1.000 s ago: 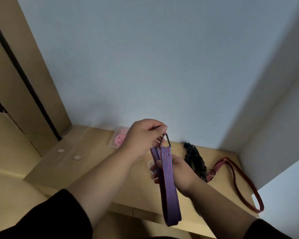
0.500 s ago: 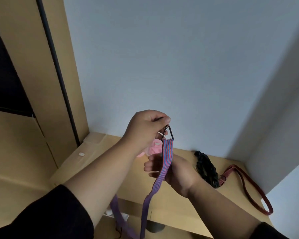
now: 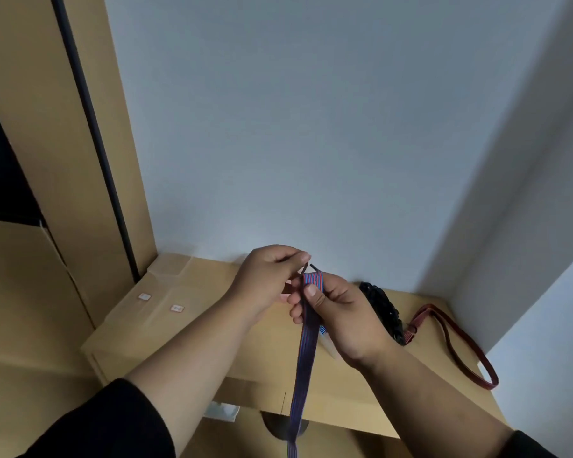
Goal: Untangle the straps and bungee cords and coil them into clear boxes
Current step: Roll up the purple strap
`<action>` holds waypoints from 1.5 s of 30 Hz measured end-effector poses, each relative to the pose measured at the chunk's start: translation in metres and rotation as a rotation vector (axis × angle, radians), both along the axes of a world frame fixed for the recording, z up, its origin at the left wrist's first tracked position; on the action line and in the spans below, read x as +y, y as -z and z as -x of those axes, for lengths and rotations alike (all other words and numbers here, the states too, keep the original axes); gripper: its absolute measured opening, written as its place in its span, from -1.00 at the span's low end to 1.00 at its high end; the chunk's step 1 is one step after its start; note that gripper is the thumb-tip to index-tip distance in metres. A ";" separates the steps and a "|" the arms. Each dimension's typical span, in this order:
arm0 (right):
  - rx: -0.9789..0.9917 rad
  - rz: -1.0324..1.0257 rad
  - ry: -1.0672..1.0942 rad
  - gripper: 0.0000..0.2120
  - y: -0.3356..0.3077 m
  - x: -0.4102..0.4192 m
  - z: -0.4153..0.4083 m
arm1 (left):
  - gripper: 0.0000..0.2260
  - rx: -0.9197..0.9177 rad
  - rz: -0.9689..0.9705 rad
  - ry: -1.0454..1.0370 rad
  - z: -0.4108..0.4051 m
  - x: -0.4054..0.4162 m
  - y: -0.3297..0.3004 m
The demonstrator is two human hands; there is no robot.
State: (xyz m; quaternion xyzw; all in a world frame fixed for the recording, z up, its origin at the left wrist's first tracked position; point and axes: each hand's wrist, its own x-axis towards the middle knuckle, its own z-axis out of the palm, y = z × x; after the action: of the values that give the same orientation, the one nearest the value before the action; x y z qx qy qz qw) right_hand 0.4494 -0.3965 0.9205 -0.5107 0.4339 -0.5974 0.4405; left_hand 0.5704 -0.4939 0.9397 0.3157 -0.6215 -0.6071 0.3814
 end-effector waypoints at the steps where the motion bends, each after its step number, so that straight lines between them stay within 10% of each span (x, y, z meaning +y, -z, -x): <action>1: 0.017 -0.007 0.020 -0.76 -0.002 0.000 0.002 | -0.77 0.009 0.005 0.012 0.003 0.001 0.002; 14: 0.274 -0.109 0.261 -0.86 -0.014 -0.024 0.059 | -0.50 0.266 -0.063 0.340 0.041 0.008 0.037; 26: 0.436 -0.200 0.358 -0.78 -0.006 -0.048 0.085 | -0.92 0.023 -0.044 0.042 0.058 -0.011 0.057; 45: 0.433 -0.430 0.089 -0.77 0.002 -0.077 0.080 | -0.90 -0.150 -0.062 -0.067 0.020 -0.033 0.081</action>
State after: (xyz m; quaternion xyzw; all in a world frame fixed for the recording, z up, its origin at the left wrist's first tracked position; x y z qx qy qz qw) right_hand 0.3695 -0.4732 0.9184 -0.5019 0.6560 -0.3878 0.4090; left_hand 0.5502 -0.5267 0.8592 0.3926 -0.6184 -0.5876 0.3438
